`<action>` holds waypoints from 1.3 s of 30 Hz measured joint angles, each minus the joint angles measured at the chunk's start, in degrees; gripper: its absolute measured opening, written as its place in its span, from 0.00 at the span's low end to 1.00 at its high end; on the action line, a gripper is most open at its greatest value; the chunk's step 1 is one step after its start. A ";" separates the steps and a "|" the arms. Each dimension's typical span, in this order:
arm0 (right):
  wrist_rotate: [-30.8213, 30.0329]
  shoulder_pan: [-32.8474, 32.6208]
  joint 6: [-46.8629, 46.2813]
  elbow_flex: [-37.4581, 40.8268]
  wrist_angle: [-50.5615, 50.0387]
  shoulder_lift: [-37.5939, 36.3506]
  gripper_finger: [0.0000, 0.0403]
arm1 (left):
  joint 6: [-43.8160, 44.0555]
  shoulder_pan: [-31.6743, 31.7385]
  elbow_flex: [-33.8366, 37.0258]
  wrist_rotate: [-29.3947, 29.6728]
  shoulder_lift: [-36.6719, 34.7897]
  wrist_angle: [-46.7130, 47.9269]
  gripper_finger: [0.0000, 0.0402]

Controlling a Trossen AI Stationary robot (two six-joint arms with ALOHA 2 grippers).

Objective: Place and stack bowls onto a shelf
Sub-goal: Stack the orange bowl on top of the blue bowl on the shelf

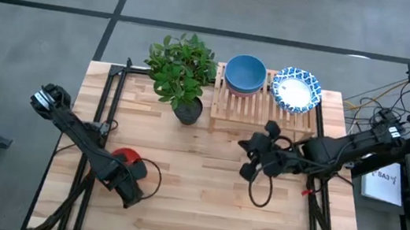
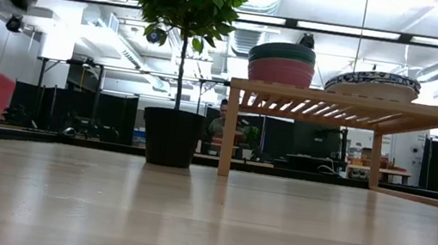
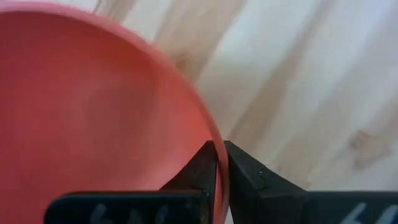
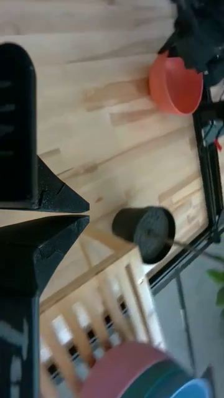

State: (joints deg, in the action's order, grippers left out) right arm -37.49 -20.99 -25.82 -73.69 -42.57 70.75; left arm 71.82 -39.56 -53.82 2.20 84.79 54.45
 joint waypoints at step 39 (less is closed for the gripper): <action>33.22 -0.61 35.94 -23.33 18.27 31.05 0.51 | -71.76 3.33 -24.31 4.60 0.76 -10.94 0.00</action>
State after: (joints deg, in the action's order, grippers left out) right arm -4.27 -21.60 10.12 -97.02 -24.29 101.80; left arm 0.06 -36.22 -78.13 6.80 85.56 43.51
